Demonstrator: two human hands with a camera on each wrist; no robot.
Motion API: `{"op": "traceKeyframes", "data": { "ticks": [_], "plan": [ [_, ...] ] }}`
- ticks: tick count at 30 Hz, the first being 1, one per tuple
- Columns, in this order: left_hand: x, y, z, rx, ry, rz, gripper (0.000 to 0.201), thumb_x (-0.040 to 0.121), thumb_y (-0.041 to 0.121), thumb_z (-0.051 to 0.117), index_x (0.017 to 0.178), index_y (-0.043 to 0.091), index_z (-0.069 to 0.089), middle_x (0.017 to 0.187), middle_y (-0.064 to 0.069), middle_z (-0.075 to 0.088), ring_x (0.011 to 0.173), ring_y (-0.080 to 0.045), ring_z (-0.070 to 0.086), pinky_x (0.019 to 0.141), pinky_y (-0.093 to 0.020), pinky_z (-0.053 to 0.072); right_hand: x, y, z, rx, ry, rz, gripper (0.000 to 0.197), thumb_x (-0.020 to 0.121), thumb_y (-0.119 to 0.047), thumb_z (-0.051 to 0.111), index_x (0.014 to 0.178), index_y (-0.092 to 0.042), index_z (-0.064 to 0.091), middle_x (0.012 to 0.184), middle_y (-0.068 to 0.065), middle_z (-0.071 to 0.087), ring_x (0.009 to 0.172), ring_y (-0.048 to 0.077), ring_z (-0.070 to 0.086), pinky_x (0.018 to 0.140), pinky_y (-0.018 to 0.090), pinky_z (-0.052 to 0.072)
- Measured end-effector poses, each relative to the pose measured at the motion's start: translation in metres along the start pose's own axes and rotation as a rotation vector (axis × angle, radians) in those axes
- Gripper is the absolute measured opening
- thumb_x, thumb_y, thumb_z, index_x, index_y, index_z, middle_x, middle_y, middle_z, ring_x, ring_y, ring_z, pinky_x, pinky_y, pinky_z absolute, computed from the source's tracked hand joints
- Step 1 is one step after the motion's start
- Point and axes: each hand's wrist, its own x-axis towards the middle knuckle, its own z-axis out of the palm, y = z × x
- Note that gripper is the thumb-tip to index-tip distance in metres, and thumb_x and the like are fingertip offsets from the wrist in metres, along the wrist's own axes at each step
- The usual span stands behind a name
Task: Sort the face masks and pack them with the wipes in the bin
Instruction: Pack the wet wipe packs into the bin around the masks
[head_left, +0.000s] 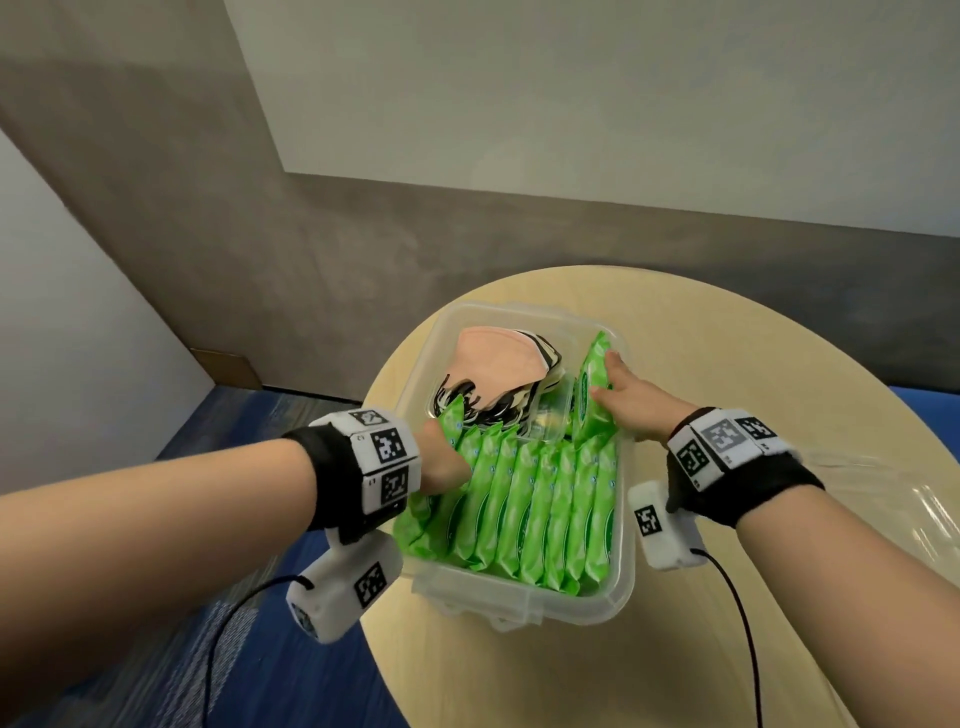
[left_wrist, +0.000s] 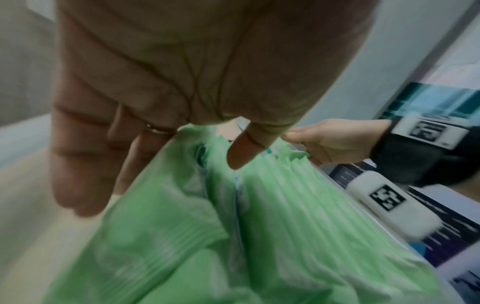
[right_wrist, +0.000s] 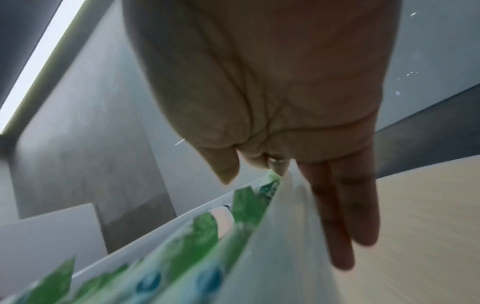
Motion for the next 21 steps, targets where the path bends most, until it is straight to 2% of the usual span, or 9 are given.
{"op": "traceKeyframes", "data": {
  "ticks": [3,5,7,9,11,12,14,18,21],
  "plan": [
    [0.006,-0.002,0.004,0.021,-0.017,0.032,0.053,0.091,0.020,0.055,0.130,0.002,0.025,0.095,-0.010,0.047,0.081,-0.023,0.053,0.061,-0.028,0.042,0.005,-0.005,0.000,-0.075,0.150,0.060,0.064,0.097,-0.024,0.044,0.146,-0.003,0.009,0.153,0.016,0.010,0.137,0.031,0.028,0.109,0.034,0.025],
    [0.006,-0.002,0.001,0.024,-0.070,0.021,0.049,0.087,0.023,0.062,0.119,0.002,0.032,0.092,-0.011,0.052,0.072,-0.021,0.052,0.055,-0.028,0.044,0.006,-0.011,0.002,-0.124,0.140,0.144,0.061,0.094,-0.026,0.050,0.141,0.001,0.021,0.145,0.024,0.014,0.121,0.037,0.044,0.103,0.035,0.036],
    [0.006,-0.001,-0.003,0.047,-0.102,0.044,0.043,0.085,0.023,0.066,0.112,0.002,0.040,0.079,-0.007,0.053,0.062,-0.018,0.053,0.045,-0.025,0.045,0.007,-0.012,0.002,-0.170,0.121,0.207,0.056,0.094,-0.027,0.047,0.138,-0.002,0.024,0.136,0.031,0.023,0.116,0.040,0.043,0.102,0.039,0.036],
    [0.006,-0.001,-0.006,0.072,-0.121,0.065,0.046,0.084,0.023,0.068,0.114,-0.001,0.043,0.080,-0.007,0.054,0.071,-0.022,0.058,0.049,-0.026,0.047,0.008,-0.008,0.001,-0.163,0.123,0.213,0.056,0.094,-0.028,0.047,0.141,-0.007,0.024,0.129,0.029,0.036,0.116,0.039,0.043,0.097,0.042,0.042],
    [0.008,-0.001,-0.007,0.105,-0.145,0.084,0.049,0.084,0.023,0.069,0.117,-0.005,0.046,0.093,-0.013,0.059,0.086,-0.029,0.063,0.060,-0.033,0.053,0.008,-0.003,0.000,-0.049,0.125,0.192,0.058,0.093,-0.027,0.051,0.142,-0.014,0.023,0.126,0.024,0.045,0.093,0.033,0.056,0.065,0.032,0.055],
    [0.008,0.000,-0.007,0.120,-0.155,0.092,0.048,0.084,0.022,0.068,0.117,-0.006,0.048,0.096,-0.015,0.061,0.091,-0.032,0.065,0.065,-0.037,0.055,0.008,-0.001,0.000,0.007,0.126,0.182,0.058,0.093,-0.026,0.053,0.142,-0.016,0.025,0.124,0.022,0.047,0.075,0.030,0.058,0.045,0.027,0.052],
    [0.009,0.005,-0.008,0.146,-0.177,0.100,0.044,0.086,0.022,0.066,0.115,-0.006,0.050,0.086,-0.013,0.060,0.088,-0.034,0.066,0.070,-0.040,0.055,0.008,0.004,-0.001,0.056,0.131,0.182,0.057,0.092,-0.024,0.056,0.141,-0.019,0.027,0.121,0.021,0.048,0.056,0.026,0.053,0.027,0.022,0.041],
    [0.007,0.019,-0.007,0.206,-0.169,0.125,0.027,0.090,0.022,0.062,0.088,-0.002,0.051,0.068,-0.005,0.048,0.057,-0.017,0.050,0.054,-0.026,0.045,0.012,0.010,-0.006,0.033,0.146,0.184,0.058,0.091,-0.022,0.058,0.140,-0.018,0.027,0.114,0.021,0.049,0.052,0.025,0.051,0.023,0.022,0.036],
    [0.005,0.037,-0.002,0.238,-0.181,0.149,0.025,0.091,0.023,0.059,0.095,-0.002,0.053,0.066,-0.004,0.046,0.054,-0.013,0.044,0.050,-0.020,0.039,0.015,0.022,-0.018,-0.043,0.144,0.177,0.060,0.090,-0.025,0.058,0.141,-0.017,0.027,0.113,0.020,0.053,0.056,0.021,0.046,0.028,0.019,0.038]
  ]
}}
